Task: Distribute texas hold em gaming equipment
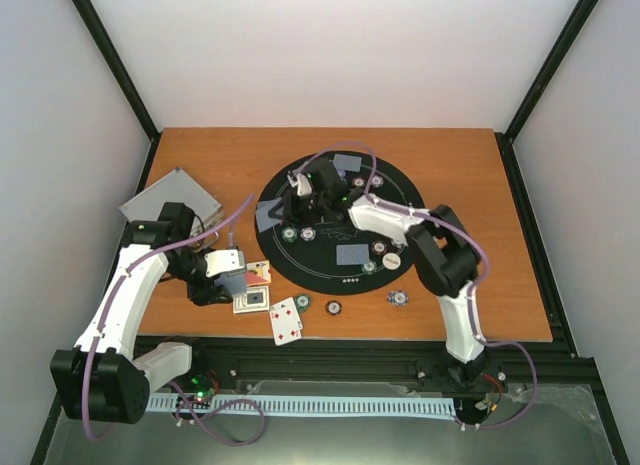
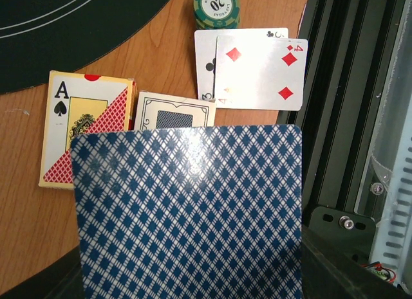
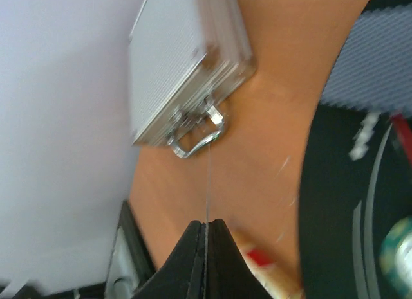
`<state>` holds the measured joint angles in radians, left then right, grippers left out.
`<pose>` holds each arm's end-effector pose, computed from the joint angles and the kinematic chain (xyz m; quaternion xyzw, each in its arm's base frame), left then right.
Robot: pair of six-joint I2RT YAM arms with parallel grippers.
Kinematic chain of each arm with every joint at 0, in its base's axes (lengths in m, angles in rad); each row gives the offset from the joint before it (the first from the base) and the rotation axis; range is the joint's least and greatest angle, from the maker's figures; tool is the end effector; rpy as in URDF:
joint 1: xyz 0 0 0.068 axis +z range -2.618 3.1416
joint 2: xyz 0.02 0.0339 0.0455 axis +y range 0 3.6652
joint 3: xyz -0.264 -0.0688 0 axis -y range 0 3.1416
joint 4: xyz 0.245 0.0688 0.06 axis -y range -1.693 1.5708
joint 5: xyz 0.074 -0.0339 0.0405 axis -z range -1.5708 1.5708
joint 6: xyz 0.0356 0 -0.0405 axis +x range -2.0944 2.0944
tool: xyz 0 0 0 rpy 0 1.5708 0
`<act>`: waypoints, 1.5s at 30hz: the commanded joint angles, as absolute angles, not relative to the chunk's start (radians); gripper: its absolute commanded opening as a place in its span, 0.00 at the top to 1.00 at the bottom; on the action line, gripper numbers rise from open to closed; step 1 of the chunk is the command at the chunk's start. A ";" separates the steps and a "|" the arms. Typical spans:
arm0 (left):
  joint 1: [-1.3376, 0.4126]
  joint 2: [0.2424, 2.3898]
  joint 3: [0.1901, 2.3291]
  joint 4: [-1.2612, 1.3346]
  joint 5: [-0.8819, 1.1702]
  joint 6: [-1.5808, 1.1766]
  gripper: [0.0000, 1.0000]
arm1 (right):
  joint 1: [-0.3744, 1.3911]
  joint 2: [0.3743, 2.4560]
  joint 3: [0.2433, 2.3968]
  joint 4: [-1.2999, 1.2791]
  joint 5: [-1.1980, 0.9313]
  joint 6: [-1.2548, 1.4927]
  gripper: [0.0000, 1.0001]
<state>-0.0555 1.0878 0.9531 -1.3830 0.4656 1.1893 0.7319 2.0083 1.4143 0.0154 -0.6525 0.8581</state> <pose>0.1527 -0.0245 0.2682 0.5720 0.7867 -0.1807 0.1456 0.3234 0.3195 0.2093 -0.0997 0.8410 0.5193 0.1145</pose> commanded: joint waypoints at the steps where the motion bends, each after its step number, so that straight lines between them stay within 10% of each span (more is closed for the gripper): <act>1: -0.054 1.088 0.984 -1.396 0.499 1.191 0.99 | 0.680 2.229 1.663 -0.220 -0.642 0.723 0.97; 9: -0.055 1.088 0.994 -1.400 0.498 1.189 0.99 | 0.629 2.499 2.073 -0.427 -0.631 0.681 0.96; 17: -0.055 1.074 0.991 -1.410 0.495 1.192 0.99 | 0.615 2.397 2.026 -0.505 -0.557 0.617 0.69; 34: -0.055 1.084 1.003 -1.394 0.498 1.169 0.99 | 0.790 1.738 1.159 0.050 -0.582 0.865 0.30; 45: -0.055 1.088 1.005 -1.389 0.506 1.160 0.99 | 1.018 1.695 0.966 0.460 -0.557 1.105 0.24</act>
<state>-0.0555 1.0889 0.9646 -1.3849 0.4763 1.1725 0.9775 1.6825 0.9592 0.2699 -0.5797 1.0191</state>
